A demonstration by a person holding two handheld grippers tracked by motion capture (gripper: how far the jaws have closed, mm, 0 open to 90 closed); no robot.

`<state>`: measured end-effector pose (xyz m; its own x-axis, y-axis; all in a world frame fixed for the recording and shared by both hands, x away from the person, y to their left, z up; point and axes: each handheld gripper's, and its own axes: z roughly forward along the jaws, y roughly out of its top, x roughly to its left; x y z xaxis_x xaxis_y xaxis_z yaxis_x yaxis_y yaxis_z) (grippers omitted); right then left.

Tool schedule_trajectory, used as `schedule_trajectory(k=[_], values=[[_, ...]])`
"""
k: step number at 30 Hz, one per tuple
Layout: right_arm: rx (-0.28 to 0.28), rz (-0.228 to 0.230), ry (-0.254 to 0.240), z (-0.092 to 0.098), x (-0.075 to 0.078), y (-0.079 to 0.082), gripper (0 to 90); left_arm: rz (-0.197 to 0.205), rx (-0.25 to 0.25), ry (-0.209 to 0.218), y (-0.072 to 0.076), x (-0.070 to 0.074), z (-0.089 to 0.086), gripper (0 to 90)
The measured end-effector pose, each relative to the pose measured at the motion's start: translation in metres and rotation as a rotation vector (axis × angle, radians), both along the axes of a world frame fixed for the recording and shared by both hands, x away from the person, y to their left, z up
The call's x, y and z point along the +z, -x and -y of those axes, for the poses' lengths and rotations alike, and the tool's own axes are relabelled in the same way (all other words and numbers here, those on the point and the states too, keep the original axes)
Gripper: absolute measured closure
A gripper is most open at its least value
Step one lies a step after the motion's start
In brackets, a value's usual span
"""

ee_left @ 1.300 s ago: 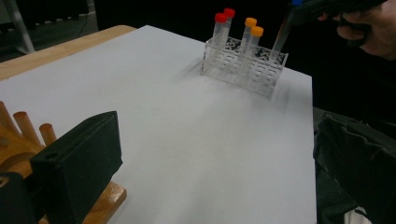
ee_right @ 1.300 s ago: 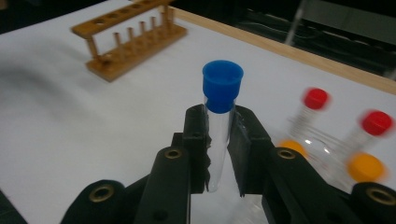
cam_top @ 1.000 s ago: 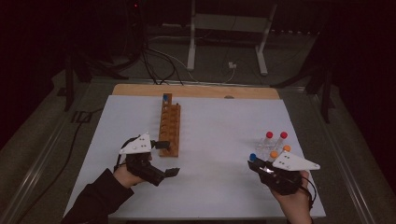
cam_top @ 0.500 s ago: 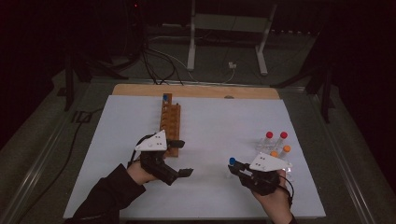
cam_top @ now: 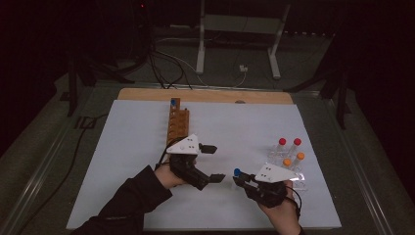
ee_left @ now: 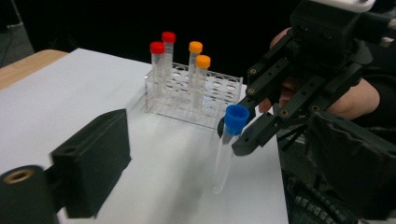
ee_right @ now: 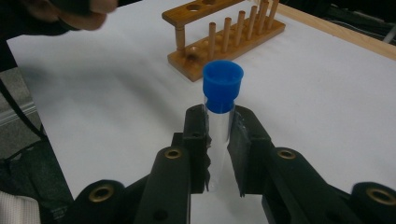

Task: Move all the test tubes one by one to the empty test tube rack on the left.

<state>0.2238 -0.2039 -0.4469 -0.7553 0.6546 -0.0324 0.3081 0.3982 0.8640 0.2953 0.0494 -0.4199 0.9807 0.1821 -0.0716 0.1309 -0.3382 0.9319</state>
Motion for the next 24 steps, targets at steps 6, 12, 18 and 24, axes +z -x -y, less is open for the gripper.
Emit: schedule_trajectory(k=[6,12,18,24], values=[[-0.004,-0.002,-0.006,0.001,-0.001,-0.001,76.4,-0.003,-0.026,0.001,0.001,-0.003,0.016,26.4],[-0.005,0.0,-0.007,0.001,0.0,-0.001,76.4,-0.008,-0.055,-0.013,0.001,-0.01,0.029,45.5],[-0.004,-0.002,-0.01,0.001,0.0,-0.001,76.4,0.002,-0.079,-0.036,0.001,-0.013,0.039,64.0],[-0.003,-0.003,-0.016,0.002,0.001,-0.001,76.4,0.015,-0.083,-0.045,-0.001,-0.012,0.041,75.6]])
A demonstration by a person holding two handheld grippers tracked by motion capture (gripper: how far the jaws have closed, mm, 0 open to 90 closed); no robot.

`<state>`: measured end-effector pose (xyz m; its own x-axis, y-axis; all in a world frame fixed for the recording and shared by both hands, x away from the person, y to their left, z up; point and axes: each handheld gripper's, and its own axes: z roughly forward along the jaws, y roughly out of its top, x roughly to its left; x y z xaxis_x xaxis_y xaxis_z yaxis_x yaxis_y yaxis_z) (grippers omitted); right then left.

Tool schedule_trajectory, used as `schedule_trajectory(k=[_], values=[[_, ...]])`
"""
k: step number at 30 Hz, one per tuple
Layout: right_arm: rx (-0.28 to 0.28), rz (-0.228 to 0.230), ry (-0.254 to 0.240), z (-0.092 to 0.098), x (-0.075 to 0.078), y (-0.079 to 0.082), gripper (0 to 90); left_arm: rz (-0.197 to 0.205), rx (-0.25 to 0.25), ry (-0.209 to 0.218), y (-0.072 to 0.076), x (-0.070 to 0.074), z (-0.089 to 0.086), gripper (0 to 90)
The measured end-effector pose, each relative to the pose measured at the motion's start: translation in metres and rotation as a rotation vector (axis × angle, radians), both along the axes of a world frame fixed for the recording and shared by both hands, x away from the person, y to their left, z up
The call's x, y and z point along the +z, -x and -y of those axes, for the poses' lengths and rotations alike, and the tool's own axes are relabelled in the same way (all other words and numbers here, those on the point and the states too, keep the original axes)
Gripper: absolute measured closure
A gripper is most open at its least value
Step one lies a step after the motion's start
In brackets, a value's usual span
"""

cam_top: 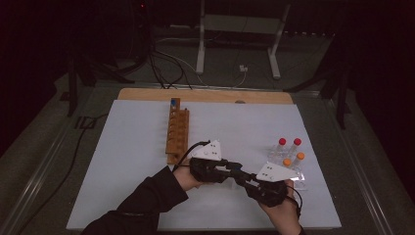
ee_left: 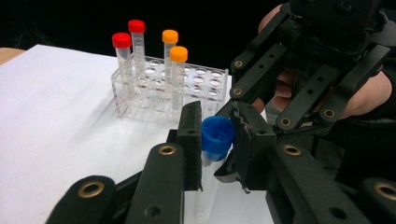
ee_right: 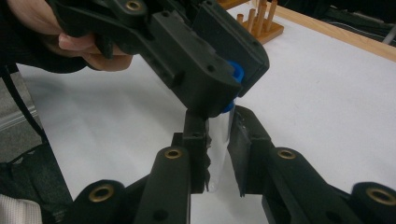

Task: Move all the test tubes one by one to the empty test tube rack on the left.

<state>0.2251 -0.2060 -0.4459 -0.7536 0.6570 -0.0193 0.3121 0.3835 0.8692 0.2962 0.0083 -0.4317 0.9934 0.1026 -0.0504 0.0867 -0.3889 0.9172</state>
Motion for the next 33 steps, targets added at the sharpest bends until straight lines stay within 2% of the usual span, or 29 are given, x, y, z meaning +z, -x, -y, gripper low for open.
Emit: schedule_trajectory(k=[6,8,10,16,19,24,27,33], values=[[-0.001,-0.003,-0.023,0.002,0.0,-0.001,75.1,0.005,0.01,0.003,-0.002,0.003,-0.001,77.4],[-0.015,-0.005,-0.018,0.002,0.0,-0.002,66.3,0.006,0.017,0.012,-0.003,0.005,-0.003,77.4],[-0.023,-0.005,-0.037,0.004,0.001,-0.001,59.1,0.014,0.03,0.013,-0.005,0.009,-0.005,77.4],[-0.081,0.037,-0.071,0.008,0.007,0.003,30.5,0.03,0.074,0.014,-0.014,0.018,-0.019,77.5],[-0.101,0.042,-0.095,0.011,0.009,0.003,18.7,0.044,0.105,0.014,-0.019,0.023,-0.027,77.5],[-0.132,0.037,-0.118,0.014,0.01,0.003,4.3,0.069,0.171,0.006,-0.032,0.034,-0.046,77.5],[-0.149,0.042,-0.13,0.015,0.01,0.004,0.1,0.074,0.216,0.006,-0.043,0.041,-0.059,77.6],[-0.141,0.037,-0.144,0.018,0.01,0.003,0.0,0.095,0.313,-0.004,-0.061,0.051,-0.084,77.6]])
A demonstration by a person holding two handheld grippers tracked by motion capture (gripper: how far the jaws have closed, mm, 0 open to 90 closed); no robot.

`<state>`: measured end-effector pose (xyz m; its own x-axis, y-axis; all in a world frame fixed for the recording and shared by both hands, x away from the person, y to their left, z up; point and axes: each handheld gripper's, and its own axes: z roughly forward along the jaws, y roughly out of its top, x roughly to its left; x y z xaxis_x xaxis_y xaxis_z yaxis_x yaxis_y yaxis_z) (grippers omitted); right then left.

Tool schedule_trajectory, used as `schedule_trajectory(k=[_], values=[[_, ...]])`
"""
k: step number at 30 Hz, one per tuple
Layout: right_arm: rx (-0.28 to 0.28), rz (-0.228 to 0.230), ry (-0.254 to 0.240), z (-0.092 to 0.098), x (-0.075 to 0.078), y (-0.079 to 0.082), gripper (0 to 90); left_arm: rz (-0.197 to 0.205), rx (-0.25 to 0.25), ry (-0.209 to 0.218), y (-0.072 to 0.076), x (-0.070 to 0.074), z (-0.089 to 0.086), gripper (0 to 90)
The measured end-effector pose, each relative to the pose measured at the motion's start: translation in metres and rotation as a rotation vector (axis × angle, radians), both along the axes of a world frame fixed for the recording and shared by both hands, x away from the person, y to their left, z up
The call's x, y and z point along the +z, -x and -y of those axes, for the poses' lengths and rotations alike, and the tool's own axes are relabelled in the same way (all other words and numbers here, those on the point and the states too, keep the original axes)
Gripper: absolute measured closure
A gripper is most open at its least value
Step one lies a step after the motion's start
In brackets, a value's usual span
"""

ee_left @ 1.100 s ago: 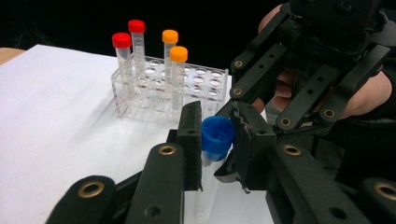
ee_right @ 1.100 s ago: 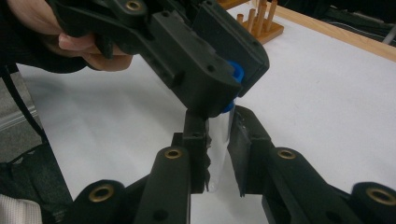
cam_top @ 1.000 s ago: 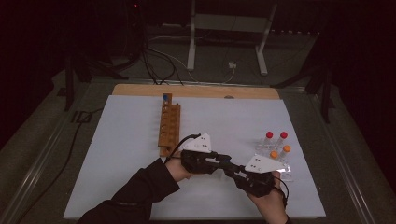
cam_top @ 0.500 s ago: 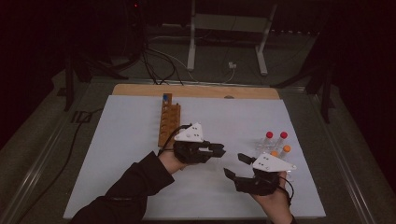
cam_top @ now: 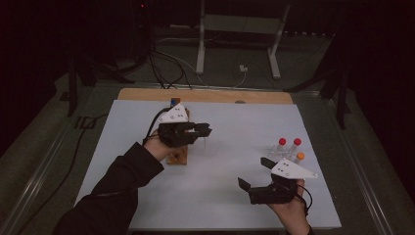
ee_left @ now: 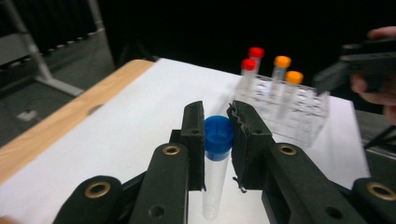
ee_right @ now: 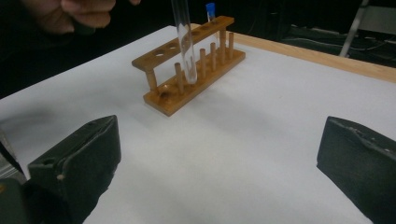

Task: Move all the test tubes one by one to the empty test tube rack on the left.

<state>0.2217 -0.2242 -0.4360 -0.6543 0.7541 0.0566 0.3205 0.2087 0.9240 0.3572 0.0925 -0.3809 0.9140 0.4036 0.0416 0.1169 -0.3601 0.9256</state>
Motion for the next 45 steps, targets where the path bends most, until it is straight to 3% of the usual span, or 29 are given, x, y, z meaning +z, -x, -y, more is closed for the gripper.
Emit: schedule_trajectory(k=[14,24,28,34,41,45], values=[[0.013,0.012,-0.015,0.003,0.002,0.002,0.0,0.036,0.193,0.016,-0.036,0.011,-0.042,77.5],[0.02,0.013,-0.012,0.002,0.002,0.003,0.0,0.069,0.318,-0.002,-0.061,0.017,-0.059,77.5],[0.023,0.014,-0.013,0.002,0.002,0.002,0.0,0.063,0.37,0.015,-0.072,0.018,-0.064,77.5],[0.024,0.015,-0.021,0.004,0.002,0.003,0.0,0.057,0.428,0.003,-0.087,0.01,-0.065,77.5],[0.019,0.022,-0.024,0.005,0.002,0.003,0.0,0.039,0.477,0.019,-0.098,-0.013,-0.064,77.5],[0.026,0.017,-0.022,0.005,0.001,0.004,0.0,0.023,0.492,0.005,-0.103,-0.025,-0.063,77.5]])
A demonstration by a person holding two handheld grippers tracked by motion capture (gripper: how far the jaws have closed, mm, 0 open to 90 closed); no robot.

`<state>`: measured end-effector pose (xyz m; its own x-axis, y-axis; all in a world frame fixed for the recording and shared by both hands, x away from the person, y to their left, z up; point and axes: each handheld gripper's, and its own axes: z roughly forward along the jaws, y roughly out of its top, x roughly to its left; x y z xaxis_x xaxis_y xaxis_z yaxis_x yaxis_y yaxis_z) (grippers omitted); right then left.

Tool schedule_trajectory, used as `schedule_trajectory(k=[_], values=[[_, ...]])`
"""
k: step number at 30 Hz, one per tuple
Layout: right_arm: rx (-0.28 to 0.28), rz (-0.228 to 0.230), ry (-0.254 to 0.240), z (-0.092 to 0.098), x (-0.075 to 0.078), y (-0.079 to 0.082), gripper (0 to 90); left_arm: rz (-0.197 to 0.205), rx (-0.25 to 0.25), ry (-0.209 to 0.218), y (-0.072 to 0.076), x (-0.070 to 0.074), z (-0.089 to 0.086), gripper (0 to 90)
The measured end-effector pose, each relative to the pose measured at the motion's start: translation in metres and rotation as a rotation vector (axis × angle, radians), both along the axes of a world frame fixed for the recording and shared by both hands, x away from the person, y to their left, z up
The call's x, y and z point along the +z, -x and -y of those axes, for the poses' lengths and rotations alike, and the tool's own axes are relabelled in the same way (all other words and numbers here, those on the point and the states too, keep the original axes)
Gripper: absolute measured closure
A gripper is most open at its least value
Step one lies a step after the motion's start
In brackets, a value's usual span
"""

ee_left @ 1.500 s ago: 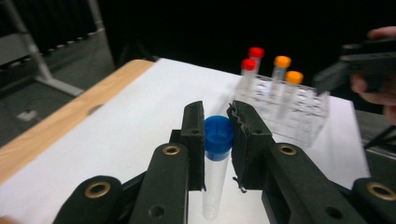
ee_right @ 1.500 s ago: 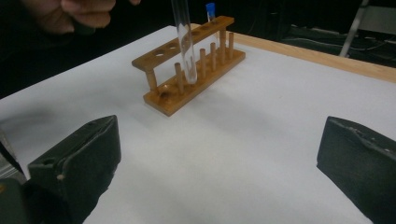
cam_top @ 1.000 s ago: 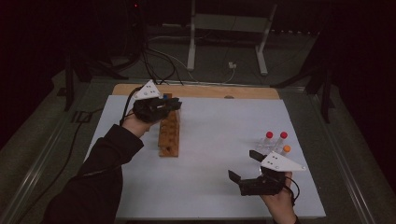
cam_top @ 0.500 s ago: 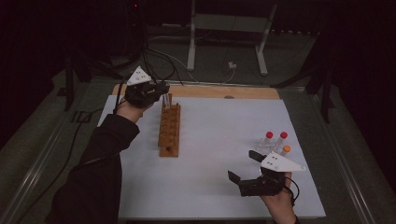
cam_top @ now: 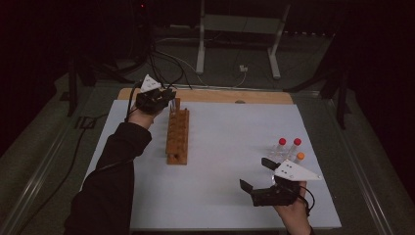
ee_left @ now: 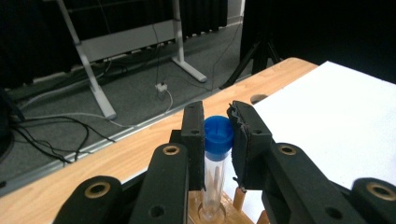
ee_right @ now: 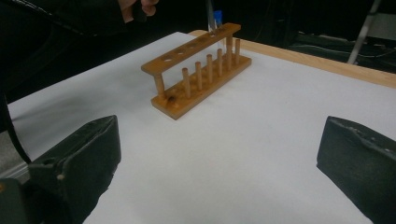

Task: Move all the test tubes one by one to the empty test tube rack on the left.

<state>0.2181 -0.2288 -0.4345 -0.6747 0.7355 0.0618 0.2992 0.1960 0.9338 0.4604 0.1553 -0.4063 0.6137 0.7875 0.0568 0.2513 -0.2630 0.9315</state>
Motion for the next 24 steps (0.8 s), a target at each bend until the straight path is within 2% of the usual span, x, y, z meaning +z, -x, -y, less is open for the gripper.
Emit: schedule_trajectory(k=[9,15,19,24], values=[[-0.003,-0.005,-0.007,0.002,-0.001,-0.001,0.0,-0.056,-0.011,-0.027,-0.005,-0.025,0.005,77.5],[-0.003,-0.01,-0.011,0.003,-0.002,-0.001,0.0,-0.073,-0.008,-0.021,-0.007,-0.037,0.005,77.5],[-0.003,-0.01,-0.012,0.003,-0.001,-0.001,0.0,-0.08,-0.003,-0.032,-0.007,-0.043,0.005,77.5],[-0.001,-0.01,-0.011,0.003,-0.001,-0.001,0.0,-0.08,-0.008,-0.038,-0.006,-0.046,0.006,77.4]])
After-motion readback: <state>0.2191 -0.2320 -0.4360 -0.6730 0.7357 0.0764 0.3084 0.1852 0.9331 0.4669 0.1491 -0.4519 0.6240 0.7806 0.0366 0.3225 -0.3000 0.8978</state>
